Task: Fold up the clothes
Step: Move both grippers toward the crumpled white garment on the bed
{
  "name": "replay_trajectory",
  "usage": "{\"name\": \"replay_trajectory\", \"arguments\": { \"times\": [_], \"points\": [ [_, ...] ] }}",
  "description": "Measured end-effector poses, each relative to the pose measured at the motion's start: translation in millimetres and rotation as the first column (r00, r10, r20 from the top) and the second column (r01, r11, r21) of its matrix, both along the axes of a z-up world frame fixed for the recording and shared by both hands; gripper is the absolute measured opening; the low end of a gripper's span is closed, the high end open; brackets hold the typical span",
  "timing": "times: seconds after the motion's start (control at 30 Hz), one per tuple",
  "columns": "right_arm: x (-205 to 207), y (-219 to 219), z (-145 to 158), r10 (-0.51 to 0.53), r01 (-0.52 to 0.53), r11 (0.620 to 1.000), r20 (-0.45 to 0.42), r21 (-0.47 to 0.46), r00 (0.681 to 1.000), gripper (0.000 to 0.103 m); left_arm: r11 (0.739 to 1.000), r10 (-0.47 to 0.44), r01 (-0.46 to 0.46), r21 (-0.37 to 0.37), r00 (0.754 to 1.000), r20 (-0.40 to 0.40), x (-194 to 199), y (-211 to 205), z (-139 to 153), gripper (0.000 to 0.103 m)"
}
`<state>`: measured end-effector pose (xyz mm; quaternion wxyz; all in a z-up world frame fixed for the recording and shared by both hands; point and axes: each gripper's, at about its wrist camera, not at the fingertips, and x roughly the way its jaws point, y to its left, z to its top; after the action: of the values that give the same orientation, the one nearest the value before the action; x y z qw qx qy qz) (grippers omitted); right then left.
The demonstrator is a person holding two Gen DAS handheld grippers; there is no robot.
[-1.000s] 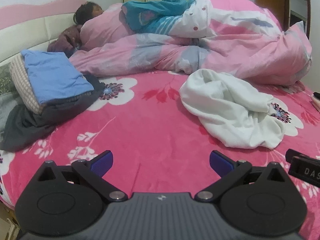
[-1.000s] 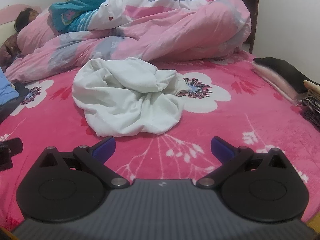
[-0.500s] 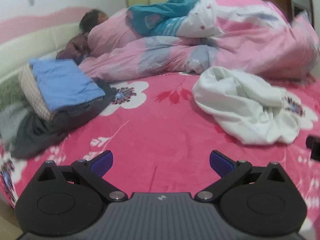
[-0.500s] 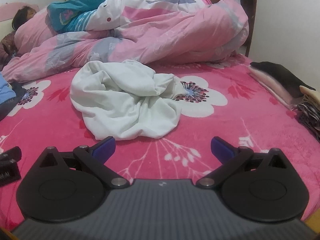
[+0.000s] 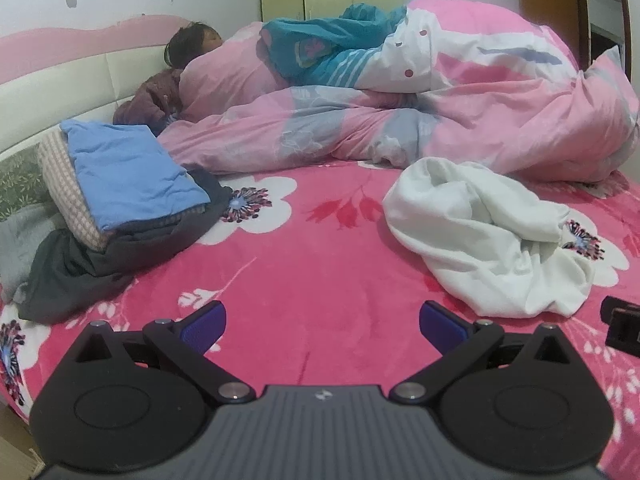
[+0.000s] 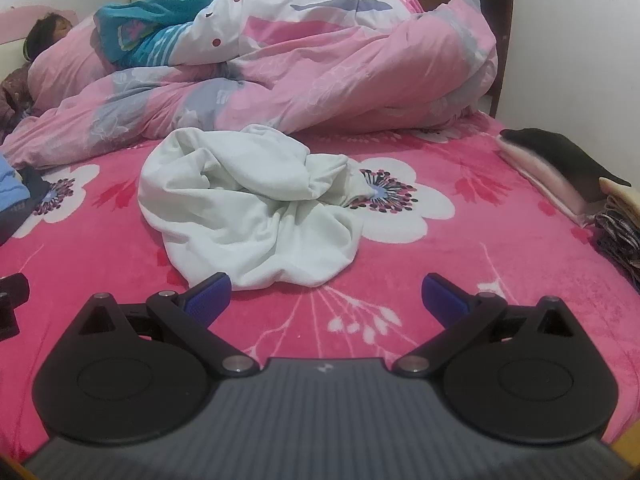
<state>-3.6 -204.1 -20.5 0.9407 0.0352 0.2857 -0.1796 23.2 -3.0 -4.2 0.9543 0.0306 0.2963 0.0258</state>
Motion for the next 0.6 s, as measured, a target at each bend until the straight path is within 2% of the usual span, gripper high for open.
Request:
{"name": "replay_trajectory", "arguments": {
  "times": [0.6],
  "points": [
    [21, -5, 5, 0.015, -0.015, 1.0, 0.01, -0.008, 1.0, 0.102, 1.0, -0.005, 0.005, -0.004, 1.0, 0.002, 23, -7, 3, 0.103]
  ]
}}
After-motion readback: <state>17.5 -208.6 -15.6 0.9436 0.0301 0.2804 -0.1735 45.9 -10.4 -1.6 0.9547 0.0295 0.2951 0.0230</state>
